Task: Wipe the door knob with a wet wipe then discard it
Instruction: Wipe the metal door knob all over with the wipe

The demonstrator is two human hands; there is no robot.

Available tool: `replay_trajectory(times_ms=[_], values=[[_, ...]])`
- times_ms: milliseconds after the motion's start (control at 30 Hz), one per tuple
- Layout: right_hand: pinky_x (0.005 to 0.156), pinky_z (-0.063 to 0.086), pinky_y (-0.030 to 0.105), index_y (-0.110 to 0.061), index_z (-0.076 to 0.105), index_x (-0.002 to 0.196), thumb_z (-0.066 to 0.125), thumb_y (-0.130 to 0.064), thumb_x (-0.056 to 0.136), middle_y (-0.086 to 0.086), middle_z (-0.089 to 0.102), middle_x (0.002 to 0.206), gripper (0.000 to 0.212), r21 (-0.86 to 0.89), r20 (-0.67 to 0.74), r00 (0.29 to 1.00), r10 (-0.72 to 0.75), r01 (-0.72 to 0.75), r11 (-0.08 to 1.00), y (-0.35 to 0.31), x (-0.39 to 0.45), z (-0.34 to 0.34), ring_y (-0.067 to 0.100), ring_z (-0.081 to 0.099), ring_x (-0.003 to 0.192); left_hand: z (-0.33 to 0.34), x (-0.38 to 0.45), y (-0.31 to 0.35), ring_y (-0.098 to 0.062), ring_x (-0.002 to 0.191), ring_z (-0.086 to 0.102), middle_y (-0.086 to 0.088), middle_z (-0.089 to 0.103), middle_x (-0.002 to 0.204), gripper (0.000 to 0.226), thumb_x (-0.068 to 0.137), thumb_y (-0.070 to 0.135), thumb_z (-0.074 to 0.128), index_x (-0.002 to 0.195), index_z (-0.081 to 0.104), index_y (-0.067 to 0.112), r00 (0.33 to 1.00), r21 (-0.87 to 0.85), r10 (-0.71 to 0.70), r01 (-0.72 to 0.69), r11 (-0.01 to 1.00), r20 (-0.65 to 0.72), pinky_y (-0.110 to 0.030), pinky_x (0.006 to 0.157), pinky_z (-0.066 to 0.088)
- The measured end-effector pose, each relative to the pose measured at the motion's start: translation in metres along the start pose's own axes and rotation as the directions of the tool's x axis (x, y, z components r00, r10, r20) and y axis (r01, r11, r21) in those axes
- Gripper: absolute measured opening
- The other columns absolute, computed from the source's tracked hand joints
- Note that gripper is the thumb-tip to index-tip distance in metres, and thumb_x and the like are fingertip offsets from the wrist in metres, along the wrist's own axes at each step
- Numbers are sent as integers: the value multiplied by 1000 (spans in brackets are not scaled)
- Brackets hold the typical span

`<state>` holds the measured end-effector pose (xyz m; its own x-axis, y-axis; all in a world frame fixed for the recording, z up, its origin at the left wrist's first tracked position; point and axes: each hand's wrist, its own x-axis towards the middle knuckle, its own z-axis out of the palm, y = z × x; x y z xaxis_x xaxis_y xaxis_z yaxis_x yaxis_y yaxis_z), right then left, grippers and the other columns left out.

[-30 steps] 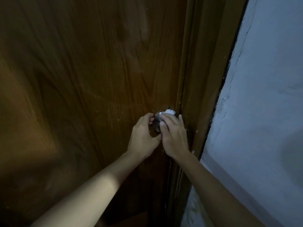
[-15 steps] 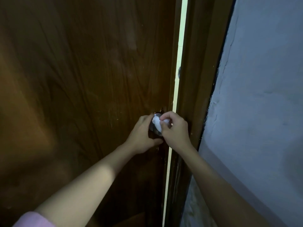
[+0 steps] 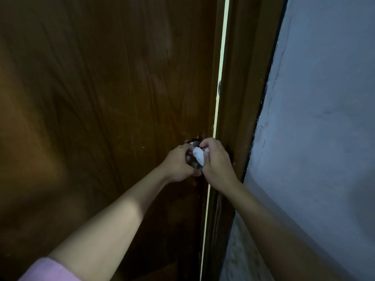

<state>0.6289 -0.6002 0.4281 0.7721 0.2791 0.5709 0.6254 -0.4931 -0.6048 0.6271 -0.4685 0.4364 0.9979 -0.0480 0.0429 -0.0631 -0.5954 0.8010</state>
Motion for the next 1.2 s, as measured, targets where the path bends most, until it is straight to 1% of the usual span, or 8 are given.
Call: replay_trajectory(times_ms=[100,200,267,467,733,900,1000,1200], values=[[61,34,5,-2,50,109,50,-3,87,16,51,110,23,-33,-136,991,-17,13,999,0,-3,-2,12,46,89,6,-6,-1,-10,99,52,1,53,112,71,63,6,79,123,43,18,999,-5,27,-27,1000,-20,-19,81,47],[61,38,1,0,55,97,48,3,87,18,57,95,13,-61,-370,928,-40,19,998,3,-3,-2,6,45,72,12,-9,-4,-14,103,53,-2,54,113,68,60,12,82,118,46,19,996,4,47,-46,999,-72,-27,91,47],[65,36,-3,1,59,91,51,7,84,19,60,91,12,-97,-418,907,-58,18,995,6,-3,-2,8,48,74,12,-9,-4,-16,102,55,-4,57,110,64,60,12,83,113,48,18,995,-9,40,-41,999,-87,-27,91,47],[74,35,-4,4,64,104,52,6,82,18,57,107,25,-119,-234,965,-114,88,989,6,3,1,9,49,90,12,-10,1,-11,88,60,-2,62,100,56,60,15,83,106,51,15,994,9,70,-70,998,-80,-22,77,51],[64,55,32,0,71,82,61,7,76,18,70,84,13,-244,-123,986,-114,82,966,10,13,1,27,66,73,10,-24,-1,-12,102,54,1,55,112,62,59,22,84,111,51,20,992,73,121,-118,990,-36,-28,94,48],[72,53,26,-7,71,97,58,2,81,15,70,97,22,-270,-11,999,34,-36,962,24,-10,-6,23,64,84,7,-31,2,-12,103,55,1,56,111,58,60,16,83,109,51,21,991,70,132,-132,989,0,-25,95,46],[75,45,10,-2,70,96,59,10,77,17,72,97,25,-168,-118,991,-71,50,985,13,-21,-10,19,64,86,7,-31,3,-12,103,55,0,56,112,61,60,15,83,111,51,21,991,78,132,-132,988,-1,-26,96,47],[76,49,21,-1,71,91,63,15,68,15,74,90,29,-174,-266,951,-154,110,979,17,-45,1,24,67,84,8,-32,3,-14,104,54,-1,54,113,63,60,12,83,113,50,18,990,109,141,-139,984,-6,-26,95,47]])
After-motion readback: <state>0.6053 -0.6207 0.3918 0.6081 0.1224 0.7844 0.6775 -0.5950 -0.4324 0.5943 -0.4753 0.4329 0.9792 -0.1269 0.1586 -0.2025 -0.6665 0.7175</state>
